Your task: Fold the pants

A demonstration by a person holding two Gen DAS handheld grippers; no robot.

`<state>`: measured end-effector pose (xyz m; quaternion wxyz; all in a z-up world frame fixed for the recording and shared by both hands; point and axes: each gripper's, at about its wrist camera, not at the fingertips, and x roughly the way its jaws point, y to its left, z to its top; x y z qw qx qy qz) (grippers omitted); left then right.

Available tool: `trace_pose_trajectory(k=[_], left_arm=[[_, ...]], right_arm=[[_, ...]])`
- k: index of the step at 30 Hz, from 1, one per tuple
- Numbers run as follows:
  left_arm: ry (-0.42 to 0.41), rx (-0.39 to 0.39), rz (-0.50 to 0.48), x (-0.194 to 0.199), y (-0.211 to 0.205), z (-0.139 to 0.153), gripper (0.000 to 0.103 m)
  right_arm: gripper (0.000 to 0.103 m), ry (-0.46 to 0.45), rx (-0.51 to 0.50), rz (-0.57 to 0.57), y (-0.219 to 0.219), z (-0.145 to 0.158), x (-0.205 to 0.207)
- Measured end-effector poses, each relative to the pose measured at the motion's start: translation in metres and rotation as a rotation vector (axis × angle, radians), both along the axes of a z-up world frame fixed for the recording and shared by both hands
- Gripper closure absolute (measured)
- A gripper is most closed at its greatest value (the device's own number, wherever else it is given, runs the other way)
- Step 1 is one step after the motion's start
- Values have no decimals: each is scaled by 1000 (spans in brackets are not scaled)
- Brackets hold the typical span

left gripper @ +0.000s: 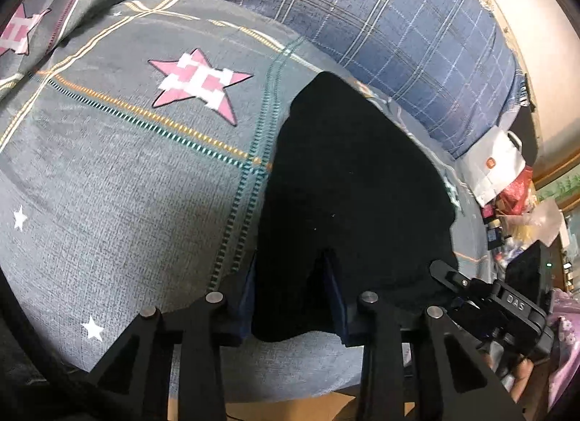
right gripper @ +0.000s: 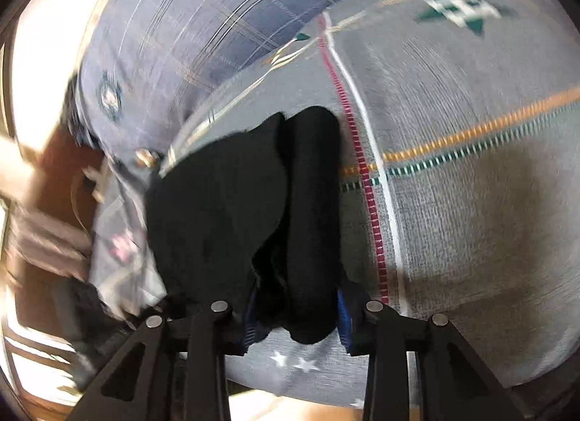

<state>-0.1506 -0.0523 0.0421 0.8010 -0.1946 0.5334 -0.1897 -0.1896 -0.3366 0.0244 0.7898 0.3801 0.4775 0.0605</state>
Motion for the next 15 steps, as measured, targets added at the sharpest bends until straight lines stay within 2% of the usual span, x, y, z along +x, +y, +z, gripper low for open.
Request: trace_pose_trajectory(k=[3, 5, 7, 9, 11, 12, 13, 15], left_arm=[[33, -44, 14, -7, 12, -2, 66], [35, -49, 13, -15, 13, -4, 66], [27, -47, 23, -20, 13, -5, 66], [22, -33, 22, -16, 11, -4, 66], [15, -22, 24, -16, 7, -4, 67], [8, -14, 22, -13, 7, -5, 69], [-6, -4, 19, -12, 1, -2, 76], [-77, -44, 15, -17, 4, 14, 79]], right_arm=[[61, -2, 23, -10, -4, 1, -1], [49, 17, -4, -7, -5, 5, -6], [44, 29, -34, -16, -7, 8, -13], [44, 31, -28, -23, -8, 6, -18], [49, 32, -41, -21, -5, 3, -18], [56, 29, -54, -10, -3, 3, -15], [63, 15, -55, 7, 0, 5, -13], [69, -14, -55, 14, 4, 11, -12]])
